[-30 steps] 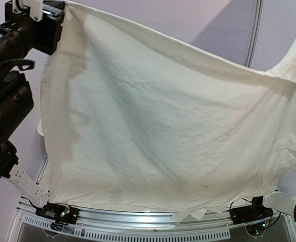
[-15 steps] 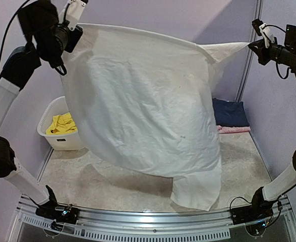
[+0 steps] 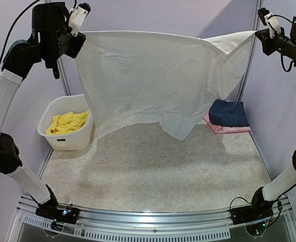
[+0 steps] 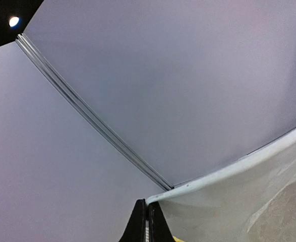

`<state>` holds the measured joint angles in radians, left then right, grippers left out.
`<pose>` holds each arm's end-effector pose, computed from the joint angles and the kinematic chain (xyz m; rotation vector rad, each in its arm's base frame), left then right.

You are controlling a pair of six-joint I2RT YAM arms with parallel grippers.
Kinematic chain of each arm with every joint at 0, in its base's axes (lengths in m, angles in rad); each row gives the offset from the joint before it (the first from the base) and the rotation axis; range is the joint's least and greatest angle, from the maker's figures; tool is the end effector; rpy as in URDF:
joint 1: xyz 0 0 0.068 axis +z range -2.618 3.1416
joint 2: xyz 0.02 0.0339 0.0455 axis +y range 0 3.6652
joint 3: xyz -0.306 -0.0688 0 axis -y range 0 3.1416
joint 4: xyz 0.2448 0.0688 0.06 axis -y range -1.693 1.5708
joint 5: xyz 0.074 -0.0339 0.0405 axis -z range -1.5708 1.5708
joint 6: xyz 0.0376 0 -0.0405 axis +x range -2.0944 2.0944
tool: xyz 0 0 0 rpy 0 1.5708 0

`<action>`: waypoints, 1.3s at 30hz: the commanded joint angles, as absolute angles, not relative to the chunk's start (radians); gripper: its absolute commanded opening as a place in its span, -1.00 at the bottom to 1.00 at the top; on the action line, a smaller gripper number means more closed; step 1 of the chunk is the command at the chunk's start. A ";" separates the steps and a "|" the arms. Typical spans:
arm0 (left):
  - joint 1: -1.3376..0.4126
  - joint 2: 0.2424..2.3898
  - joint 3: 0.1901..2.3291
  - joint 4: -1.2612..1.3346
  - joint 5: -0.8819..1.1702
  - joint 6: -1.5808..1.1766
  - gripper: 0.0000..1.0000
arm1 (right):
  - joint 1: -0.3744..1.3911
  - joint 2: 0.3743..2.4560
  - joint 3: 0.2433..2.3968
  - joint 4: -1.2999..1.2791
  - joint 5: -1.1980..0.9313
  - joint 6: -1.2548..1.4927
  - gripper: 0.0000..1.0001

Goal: Fold and stack the mixed laundry pile
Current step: Flatten out the crumpled T-shirt at the center of the board.

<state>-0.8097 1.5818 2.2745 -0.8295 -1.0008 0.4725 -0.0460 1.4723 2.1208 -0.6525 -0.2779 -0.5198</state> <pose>0.2070 -0.1714 0.6091 0.3273 1.6463 0.5951 0.2591 -0.0016 0.6133 -0.5788 1.4692 -0.2248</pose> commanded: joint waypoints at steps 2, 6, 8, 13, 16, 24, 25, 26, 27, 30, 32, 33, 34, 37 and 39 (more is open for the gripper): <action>-0.843 1.502 2.307 -0.933 -0.958 0.384 -1.00 | -0.052 1.415 2.130 -0.655 -0.245 -0.491 -1.00; -0.883 1.478 2.324 -1.021 -0.949 0.346 -1.00 | -0.052 1.361 2.106 -0.688 -0.256 -0.516 -1.00; -0.906 1.467 2.321 -1.050 -0.952 0.332 -1.00 | -0.052 1.339 2.098 -0.705 -0.255 -0.528 -1.00; -0.989 1.421 2.277 -1.038 -0.970 0.347 -1.00 | -0.051 1.280 2.091 -0.726 -0.255 -0.538 -1.00; -1.101 1.370 2.216 -0.944 -1.043 0.407 -1.00 | -0.052 1.238 2.127 -0.754 -0.272 -0.518 -1.00; -1.658 1.219 1.859 -0.144 -1.418 1.121 -1.00 | -0.052 1.076 2.230 -0.815 -0.341 -0.461 -1.00; -1.730 1.224 1.809 0.142 -1.445 1.304 -1.00 | -0.052 1.038 2.231 -0.809 -0.345 -0.455 -1.00; -1.793 1.242 1.780 0.263 -1.465 1.459 -1.00 | -0.052 1.017 2.234 -0.802 -0.350 -0.451 -1.00; -1.841 1.271 1.779 0.457 -1.482 1.600 -1.00 | -0.054 0.993 2.236 -0.793 -0.354 -0.444 -1.00; -1.913 1.364 1.846 0.677 -1.502 1.837 -1.00 | -0.072 0.950 2.250 -0.781 -0.391 -0.424 -1.00; -1.925 1.398 1.892 0.719 -1.485 1.872 -1.00 | -0.091 0.923 2.250 -0.763 -0.416 -0.418 -1.00; -1.927 1.419 1.907 0.787 -1.466 1.937 -1.00 | -0.099 0.916 2.250 -0.749 -0.424 -0.410 -1.00; -1.928 1.441 1.927 0.870 -1.443 2.015 -1.00 | -0.104 0.909 2.250 -0.732 -0.429 -0.401 -1.00; -1.925 1.499 2.009 1.019 -1.382 2.173 -1.00 | -0.112 0.926 2.248 -0.687 -0.431 -0.369 -1.00; -1.899 1.505 2.052 1.073 -1.356 2.196 -1.00 | -0.112 0.984 2.240 -0.685 -0.439 -0.354 -1.00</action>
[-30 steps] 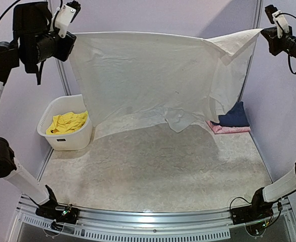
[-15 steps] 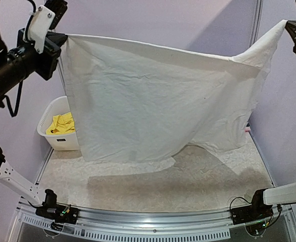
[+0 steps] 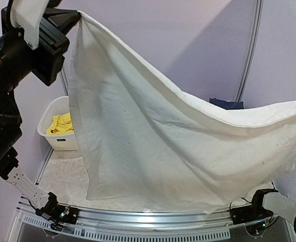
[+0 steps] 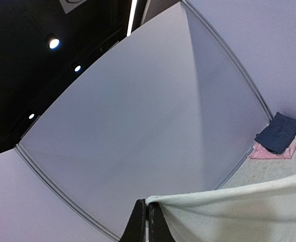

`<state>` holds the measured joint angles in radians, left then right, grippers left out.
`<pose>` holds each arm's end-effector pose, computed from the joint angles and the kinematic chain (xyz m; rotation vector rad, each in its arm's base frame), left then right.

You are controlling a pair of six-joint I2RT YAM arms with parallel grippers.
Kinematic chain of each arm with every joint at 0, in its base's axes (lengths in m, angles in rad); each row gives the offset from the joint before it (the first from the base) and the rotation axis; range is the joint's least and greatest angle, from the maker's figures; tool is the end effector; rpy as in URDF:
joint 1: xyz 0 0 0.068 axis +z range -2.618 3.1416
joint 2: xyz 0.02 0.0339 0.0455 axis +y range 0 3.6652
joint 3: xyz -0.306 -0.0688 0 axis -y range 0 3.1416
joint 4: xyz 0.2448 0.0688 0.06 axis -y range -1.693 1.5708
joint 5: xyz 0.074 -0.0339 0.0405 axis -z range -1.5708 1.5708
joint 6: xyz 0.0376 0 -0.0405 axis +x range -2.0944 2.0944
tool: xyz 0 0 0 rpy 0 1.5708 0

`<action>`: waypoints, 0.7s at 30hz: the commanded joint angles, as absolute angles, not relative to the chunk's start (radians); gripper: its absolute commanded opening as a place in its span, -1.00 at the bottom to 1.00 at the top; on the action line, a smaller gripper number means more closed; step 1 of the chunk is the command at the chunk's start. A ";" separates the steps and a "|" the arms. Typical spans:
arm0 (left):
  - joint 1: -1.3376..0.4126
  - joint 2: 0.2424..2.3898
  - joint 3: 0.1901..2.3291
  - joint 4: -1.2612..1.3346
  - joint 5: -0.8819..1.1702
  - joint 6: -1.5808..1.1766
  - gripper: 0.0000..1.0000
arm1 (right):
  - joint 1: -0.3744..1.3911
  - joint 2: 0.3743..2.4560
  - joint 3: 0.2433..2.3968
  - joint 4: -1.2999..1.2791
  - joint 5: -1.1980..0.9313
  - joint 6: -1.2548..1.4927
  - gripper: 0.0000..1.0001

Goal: Fold and stack the mixed laundry pile
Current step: Flatten out the crumpled T-shirt at the center of the board.

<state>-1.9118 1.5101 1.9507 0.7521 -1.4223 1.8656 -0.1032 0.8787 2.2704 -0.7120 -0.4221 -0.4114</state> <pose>-0.0408 -0.2260 0.6516 0.7344 1.2350 0.2307 -0.1043 0.0263 0.6687 -0.5248 0.8084 -0.2864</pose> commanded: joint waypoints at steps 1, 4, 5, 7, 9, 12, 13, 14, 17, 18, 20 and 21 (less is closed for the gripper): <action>-1.862 1.501 2.068 1.098 -1.359 2.201 -1.00 | -0.112 1.008 2.229 -0.689 -0.452 -0.350 -1.00; -1.661 1.415 1.984 0.993 -1.404 2.008 -1.00 | -0.112 1.110 2.183 -0.689 -0.488 -0.348 -1.00; -1.587 1.367 1.939 0.814 -1.430 1.809 -1.00 | -0.112 1.146 2.169 -0.686 -0.493 -0.352 -1.00; -1.459 1.272 1.910 0.179 -1.412 1.241 -1.00 | -0.112 1.215 2.137 -0.688 -0.518 -0.357 -1.00; -1.308 1.247 1.953 -0.475 -1.337 0.774 -1.00 | -0.103 1.266 2.068 -0.675 -0.540 -0.361 -1.00; -1.103 1.257 1.824 -0.763 -1.210 0.482 -1.00 | -0.054 1.321 1.892 -0.657 -0.528 -0.418 -1.00; -1.042 1.274 1.794 -0.847 -1.126 0.385 -1.00 | -0.042 1.331 1.828 -0.646 -0.520 -0.440 -1.00; -0.986 1.300 1.766 -0.902 -1.041 0.293 -1.00 | -0.032 1.348 1.760 -0.626 -0.516 -0.471 -1.00; -0.865 1.366 1.620 -0.883 -0.874 0.167 -1.00 | -0.008 1.391 1.571 -0.528 -0.475 -0.507 -1.00; -0.829 1.386 1.576 -0.849 -0.829 0.154 -1.00 | -0.006 1.409 1.531 -0.490 -0.458 -0.512 -1.00; -0.756 1.440 1.526 -0.790 -0.737 0.141 -1.00 | 0.008 1.456 1.474 -0.418 -0.433 -0.508 -1.00; -0.730 1.471 1.520 -0.761 -0.720 0.143 -1.00 | 0.023 1.490 1.456 -0.383 -0.422 -0.498 -1.00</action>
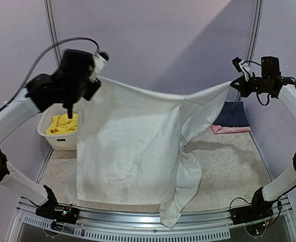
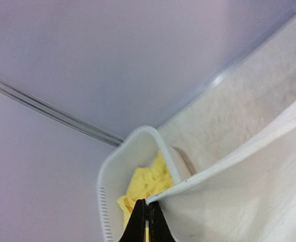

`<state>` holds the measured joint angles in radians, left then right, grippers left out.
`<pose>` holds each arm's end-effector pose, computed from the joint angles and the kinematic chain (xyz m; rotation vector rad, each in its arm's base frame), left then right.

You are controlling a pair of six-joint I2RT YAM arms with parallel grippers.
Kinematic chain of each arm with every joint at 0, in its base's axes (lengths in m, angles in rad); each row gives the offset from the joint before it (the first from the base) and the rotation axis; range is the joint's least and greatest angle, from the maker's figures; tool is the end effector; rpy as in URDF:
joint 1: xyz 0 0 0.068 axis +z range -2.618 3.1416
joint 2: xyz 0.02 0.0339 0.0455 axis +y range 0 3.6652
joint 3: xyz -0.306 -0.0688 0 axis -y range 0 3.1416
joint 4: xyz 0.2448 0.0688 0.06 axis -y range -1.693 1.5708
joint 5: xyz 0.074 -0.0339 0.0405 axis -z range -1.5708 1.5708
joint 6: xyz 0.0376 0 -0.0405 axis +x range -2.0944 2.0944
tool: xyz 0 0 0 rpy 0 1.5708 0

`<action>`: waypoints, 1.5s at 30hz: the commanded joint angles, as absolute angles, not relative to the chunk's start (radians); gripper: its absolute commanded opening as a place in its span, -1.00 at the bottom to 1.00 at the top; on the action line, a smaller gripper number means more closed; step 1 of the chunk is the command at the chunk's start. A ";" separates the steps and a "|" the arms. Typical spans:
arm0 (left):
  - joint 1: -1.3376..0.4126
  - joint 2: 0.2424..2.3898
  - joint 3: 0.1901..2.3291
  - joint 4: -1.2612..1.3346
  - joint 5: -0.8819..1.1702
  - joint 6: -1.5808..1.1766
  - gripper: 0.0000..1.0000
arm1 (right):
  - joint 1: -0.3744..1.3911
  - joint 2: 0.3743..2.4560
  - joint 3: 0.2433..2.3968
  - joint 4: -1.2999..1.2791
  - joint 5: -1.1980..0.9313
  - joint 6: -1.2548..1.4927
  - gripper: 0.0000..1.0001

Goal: Fold and stack the mixed laundry pile
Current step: Flatten out the crumpled T-shirt at the center of the board.

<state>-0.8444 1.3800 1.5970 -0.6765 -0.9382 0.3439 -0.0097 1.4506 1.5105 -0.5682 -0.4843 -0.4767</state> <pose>0.2049 -0.1850 0.4826 0.5362 1.8016 0.6047 0.3179 0.0144 0.4396 -0.7454 1.8792 0.1965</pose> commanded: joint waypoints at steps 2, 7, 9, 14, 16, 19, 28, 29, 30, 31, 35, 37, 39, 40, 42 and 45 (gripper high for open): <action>-0.697 1.527 1.536 -0.734 -0.698 0.158 -1.00 | 0.027 1.533 1.444 -0.331 -0.400 -0.481 -1.00; -0.677 1.597 1.631 -0.714 -0.678 0.188 -1.00 | 0.027 1.605 1.504 -0.283 -0.346 -0.433 -1.00; -0.678 1.595 1.679 -0.715 -0.687 0.200 -1.00 | 0.027 1.617 1.553 -0.290 -0.315 -0.407 -1.00; -0.703 1.534 1.803 -0.744 -0.689 0.203 -1.00 | 0.028 1.569 1.665 -0.328 -0.244 -0.385 -1.00; -0.728 1.504 1.861 -0.770 -0.704 0.205 -1.00 | 0.028 1.534 1.728 -0.374 -0.232 -0.381 -1.00; -0.781 1.469 1.968 -0.809 -0.748 0.222 -1.00 | 0.027 1.489 1.836 -0.436 -0.224 -0.376 -1.00; -1.153 1.369 2.177 -0.866 -0.924 0.330 -1.00 | 0.027 1.295 2.062 -0.699 -0.318 -0.403 -1.00; -1.209 1.345 2.168 -0.843 -0.952 0.341 -1.00 | 0.028 1.268 2.069 -0.725 -0.342 -0.408 -1.00; -1.261 1.323 2.155 -0.823 -1.003 0.354 -1.00 | 0.026 1.227 2.079 -0.747 -0.352 -0.416 -1.00; -1.325 1.302 2.133 -0.796 -1.044 0.374 -1.00 | 0.027 1.201 2.086 -0.772 -0.369 -0.423 -1.00; -1.628 1.232 2.017 -0.557 -1.270 0.591 -1.00 | 0.028 1.073 2.115 -0.846 -0.420 -0.464 -1.00; -1.804 1.222 1.894 -0.179 -1.407 0.918 -1.00 | 0.027 1.018 2.135 -0.869 -0.448 -0.471 -1.00; -1.930 1.266 1.834 0.243 -1.483 1.342 -1.00 | 0.026 0.979 2.152 -0.882 -0.470 -0.474 -1.00; -1.950 1.309 1.852 0.317 -1.515 1.426 -1.00 | 0.024 0.957 2.162 -0.879 -0.475 -0.470 -1.00; -1.962 1.393 1.914 0.339 -1.551 1.502 -1.00 | 0.015 0.931 2.182 -0.865 -0.485 -0.456 -1.00; -2.006 1.502 2.006 0.586 -1.544 1.726 -1.00 | -0.024 0.910 2.221 -0.822 -0.512 -0.418 -1.00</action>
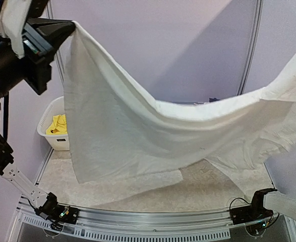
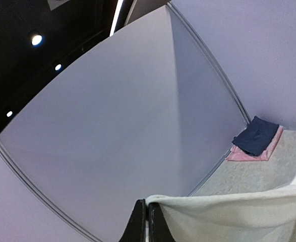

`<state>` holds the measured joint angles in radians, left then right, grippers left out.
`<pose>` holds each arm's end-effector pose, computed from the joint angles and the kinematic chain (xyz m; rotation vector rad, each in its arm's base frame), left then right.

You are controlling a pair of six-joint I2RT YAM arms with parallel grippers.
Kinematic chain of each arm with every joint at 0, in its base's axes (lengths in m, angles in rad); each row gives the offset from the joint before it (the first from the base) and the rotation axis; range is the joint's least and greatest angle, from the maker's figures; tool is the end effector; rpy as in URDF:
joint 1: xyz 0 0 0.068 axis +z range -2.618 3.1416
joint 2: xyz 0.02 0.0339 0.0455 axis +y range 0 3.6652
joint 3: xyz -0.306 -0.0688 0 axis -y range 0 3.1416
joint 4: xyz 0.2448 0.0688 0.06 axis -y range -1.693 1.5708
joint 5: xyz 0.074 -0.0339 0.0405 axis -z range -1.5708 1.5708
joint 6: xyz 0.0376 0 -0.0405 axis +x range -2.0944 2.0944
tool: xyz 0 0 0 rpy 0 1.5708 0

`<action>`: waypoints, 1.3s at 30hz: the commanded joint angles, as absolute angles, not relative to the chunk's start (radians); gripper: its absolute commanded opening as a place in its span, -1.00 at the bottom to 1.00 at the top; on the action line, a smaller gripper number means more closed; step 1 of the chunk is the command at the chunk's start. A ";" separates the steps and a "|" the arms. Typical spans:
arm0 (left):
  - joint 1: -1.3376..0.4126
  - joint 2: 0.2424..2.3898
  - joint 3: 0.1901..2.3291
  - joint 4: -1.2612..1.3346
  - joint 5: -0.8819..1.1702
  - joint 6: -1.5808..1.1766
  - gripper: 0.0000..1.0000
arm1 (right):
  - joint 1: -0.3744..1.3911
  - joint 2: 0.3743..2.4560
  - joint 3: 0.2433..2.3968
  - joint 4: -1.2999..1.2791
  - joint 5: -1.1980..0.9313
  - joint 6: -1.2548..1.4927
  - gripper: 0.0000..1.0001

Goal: Fold and stack the mixed laundry pile
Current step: Flatten out the crumpled T-shirt at the center of the board.

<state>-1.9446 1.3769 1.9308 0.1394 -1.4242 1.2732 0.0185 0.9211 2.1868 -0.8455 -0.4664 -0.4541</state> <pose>-0.0380 -0.1987 0.6444 0.7548 1.2705 0.0797 -0.0509 0.0160 0.6526 -0.6643 0.9977 -0.1140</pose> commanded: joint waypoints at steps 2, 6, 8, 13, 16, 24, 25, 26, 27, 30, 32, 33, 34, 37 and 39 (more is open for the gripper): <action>-2.030 1.537 2.099 0.570 -1.542 1.754 -1.00 | -0.054 0.927 2.272 -0.785 -0.536 -0.386 -1.00; -2.024 1.545 2.144 0.667 -1.472 1.867 -1.00 | -0.085 1.002 2.325 -0.707 -0.554 -0.339 -1.00; -1.999 1.526 2.140 0.761 -1.438 1.921 -1.00 | -0.086 1.062 2.326 -0.676 -0.552 -0.332 -1.00; -1.722 1.365 2.057 0.170 -1.435 1.336 -1.00 | -0.086 1.217 2.301 -0.684 -0.578 -0.352 -1.00; -1.429 1.307 2.080 -0.554 -1.283 0.755 -1.00 | -0.085 1.308 2.235 -0.701 -0.601 -0.378 -1.00; -0.890 1.324 1.668 -0.870 -0.756 0.159 -1.00 | 0.041 1.436 1.825 -0.684 -0.572 -0.463 -1.00; -0.839 1.329 1.601 -0.829 -0.700 0.131 -1.00 | 0.058 1.440 1.756 -0.646 -0.547 -0.483 -1.00; -0.792 1.337 1.547 -0.788 -0.639 0.107 -1.00 | 0.070 1.452 1.688 -0.607 -0.524 -0.491 -1.00; -0.739 1.352 1.504 -0.757 -0.584 0.087 -1.00 | 0.080 1.465 1.634 -0.570 -0.502 -0.497 -1.00; -0.615 1.455 1.467 -0.716 -0.462 0.074 -1.00 | 0.099 1.544 1.528 -0.435 -0.425 -0.493 -1.00; -0.563 1.549 1.491 -0.707 -0.404 0.087 -1.00 | 0.102 1.605 1.520 -0.359 -0.391 -0.463 -1.00; -0.549 1.597 1.514 -0.710 -0.383 0.094 -1.00 | 0.106 1.654 1.534 -0.343 -0.370 -0.455 -1.00; -0.538 1.642 1.548 -0.718 -0.370 0.099 -1.00 | 0.108 1.686 1.555 -0.335 -0.347 -0.446 -1.00; -0.519 1.747 1.617 -0.722 -0.346 0.110 -1.00 | 0.111 1.818 1.647 -0.332 -0.277 -0.426 -1.00; -0.505 1.796 1.651 -0.720 -0.334 0.109 -1.00 | 0.113 1.889 1.706 -0.329 -0.230 -0.420 -1.00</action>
